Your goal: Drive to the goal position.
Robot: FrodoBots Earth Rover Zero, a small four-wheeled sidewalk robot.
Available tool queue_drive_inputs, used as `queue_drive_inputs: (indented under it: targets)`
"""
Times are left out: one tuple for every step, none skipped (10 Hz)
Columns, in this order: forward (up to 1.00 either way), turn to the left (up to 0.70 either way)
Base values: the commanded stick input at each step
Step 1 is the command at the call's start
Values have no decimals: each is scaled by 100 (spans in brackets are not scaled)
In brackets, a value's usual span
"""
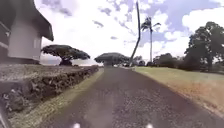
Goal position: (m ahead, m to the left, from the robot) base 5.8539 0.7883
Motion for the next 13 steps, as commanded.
queue_drive_inputs:
  targets:
    - [70, 0]
    - [70, 0]
    - [70, 0]
    - [70, 0]
    - [70, 0]
    - [70, 0]
    - [70, 0]
    - [70, 0]
    - [70, 0]
    - [70, 0]
    - [70, 0]
    - [70, 0]
    - [70, 0]
